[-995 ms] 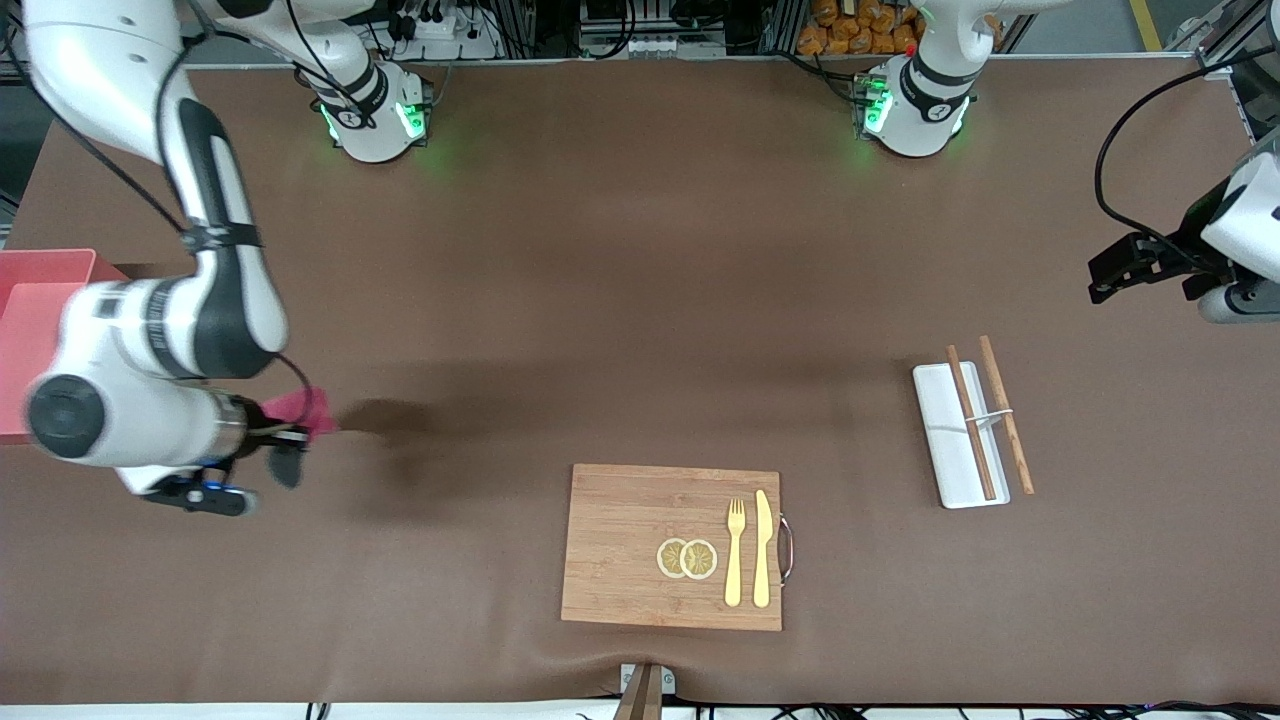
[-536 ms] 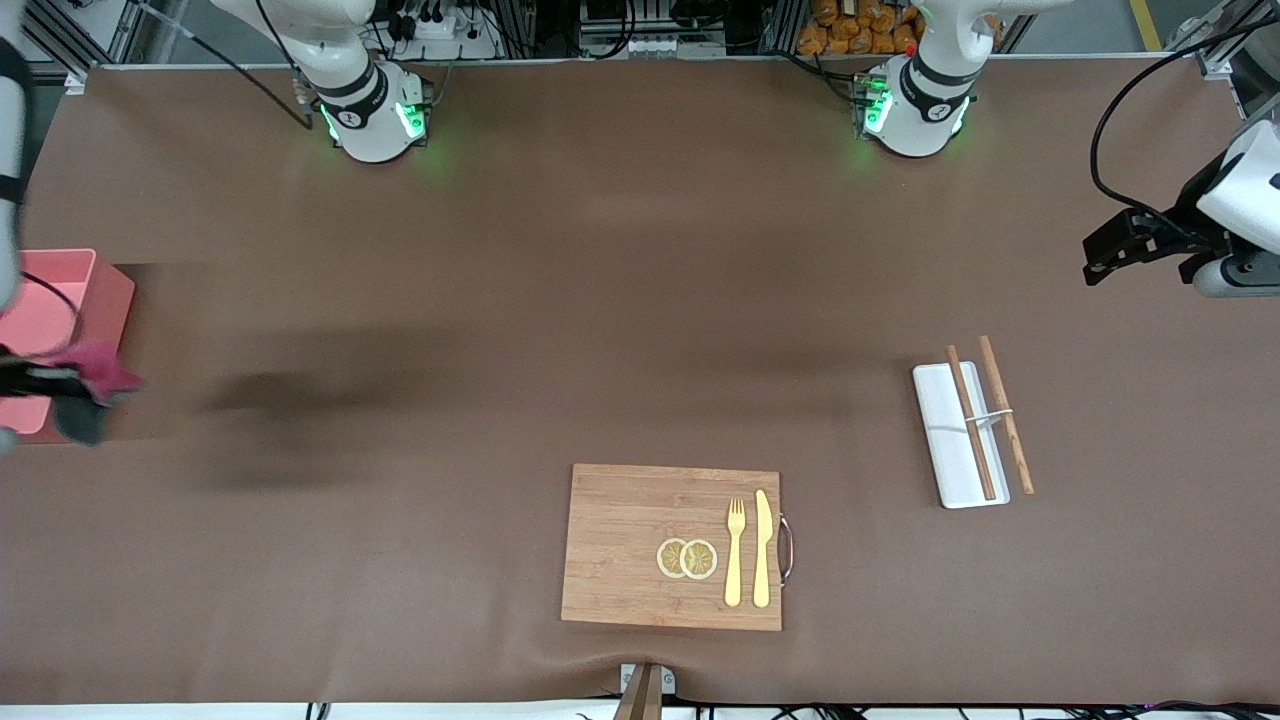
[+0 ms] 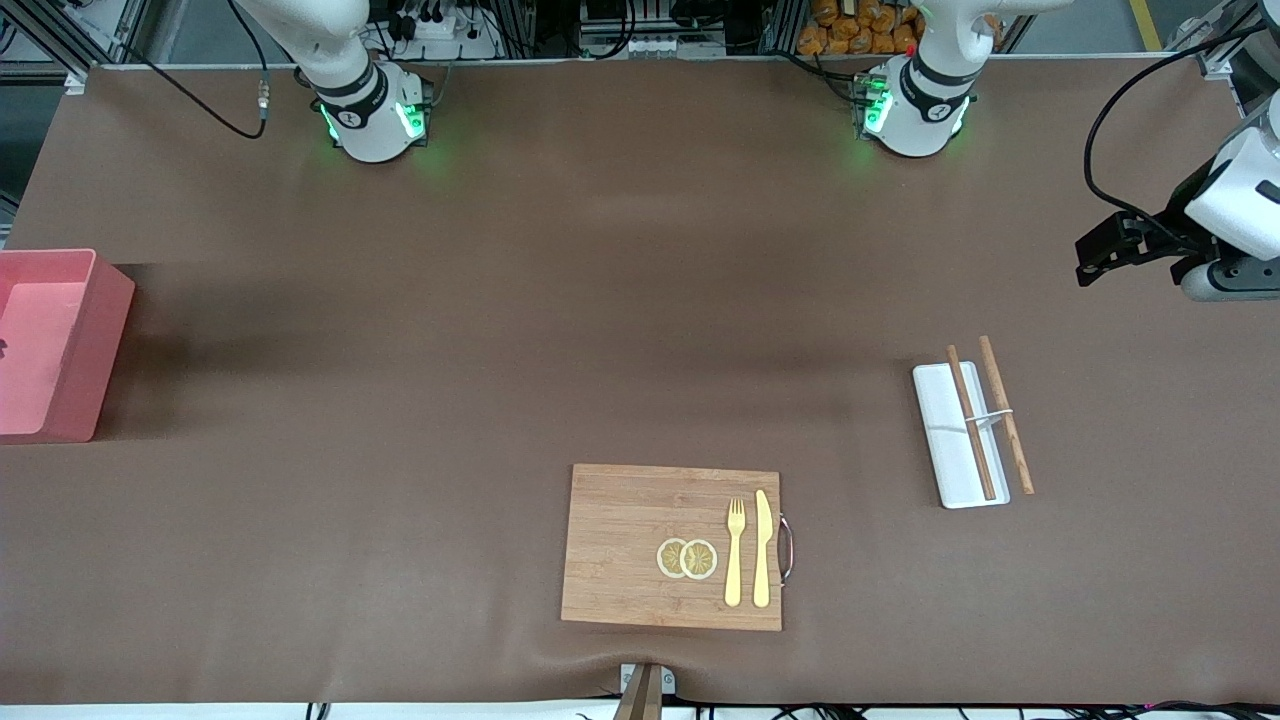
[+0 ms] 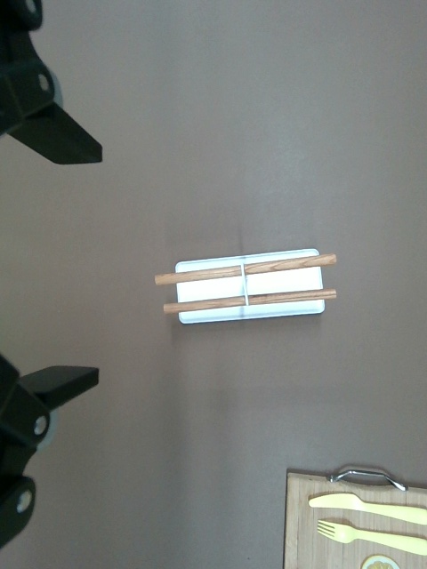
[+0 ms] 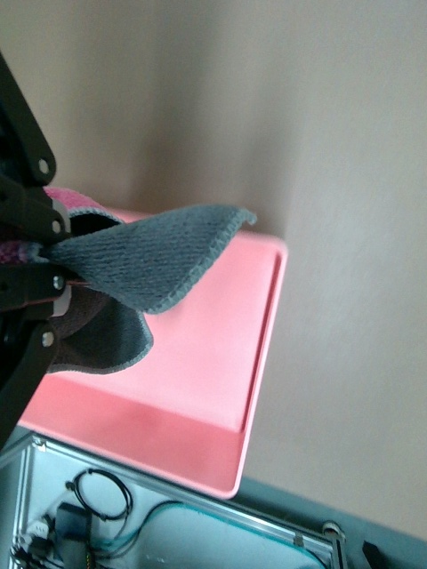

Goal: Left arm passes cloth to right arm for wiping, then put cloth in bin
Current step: 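Carry the cloth over the pink bin and open the right gripper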

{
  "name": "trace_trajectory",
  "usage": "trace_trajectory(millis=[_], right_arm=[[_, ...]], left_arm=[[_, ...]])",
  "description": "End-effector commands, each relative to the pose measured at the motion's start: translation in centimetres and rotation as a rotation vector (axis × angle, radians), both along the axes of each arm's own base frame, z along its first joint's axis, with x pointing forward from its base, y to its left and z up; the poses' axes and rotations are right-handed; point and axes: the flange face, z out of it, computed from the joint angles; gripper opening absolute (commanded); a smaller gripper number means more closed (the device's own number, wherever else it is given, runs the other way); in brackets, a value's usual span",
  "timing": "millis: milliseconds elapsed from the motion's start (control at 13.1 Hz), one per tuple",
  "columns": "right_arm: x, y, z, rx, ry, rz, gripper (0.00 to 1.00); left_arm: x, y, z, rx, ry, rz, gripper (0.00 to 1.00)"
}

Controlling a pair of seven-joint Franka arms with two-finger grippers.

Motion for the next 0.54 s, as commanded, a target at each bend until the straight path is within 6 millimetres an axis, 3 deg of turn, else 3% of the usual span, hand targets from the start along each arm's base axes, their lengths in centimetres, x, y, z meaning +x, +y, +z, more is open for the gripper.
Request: trace_trajectory(millis=[0, 77, 153, 306, 459], right_arm=[[-0.1, -2.4, -5.0, 0.012, 0.002, 0.015, 0.15], [-0.1, -2.6, -6.9, 0.031, 0.017, 0.008, 0.69], [-0.6, -3.4, -8.4, 0.039, 0.022, -0.007, 1.0], [-1.1, -3.9, -9.0, 0.062, 0.009, -0.024, 1.0], [-0.5, -3.2, -7.8, 0.06, 0.003, -0.017, 1.0]], left_arm=[[-0.3, -0.2, 0.3, -0.015, -0.004, -0.003, 1.0], [-0.3, -0.3, 0.4, -0.016, -0.006, -0.004, 1.0], [-0.3, -0.4, 0.2, -0.015, -0.003, -0.006, 1.0], [-0.3, -0.3, 0.4, -0.015, -0.006, -0.013, 1.0], [-0.3, -0.3, 0.5, -0.016, -0.009, -0.015, 1.0]])
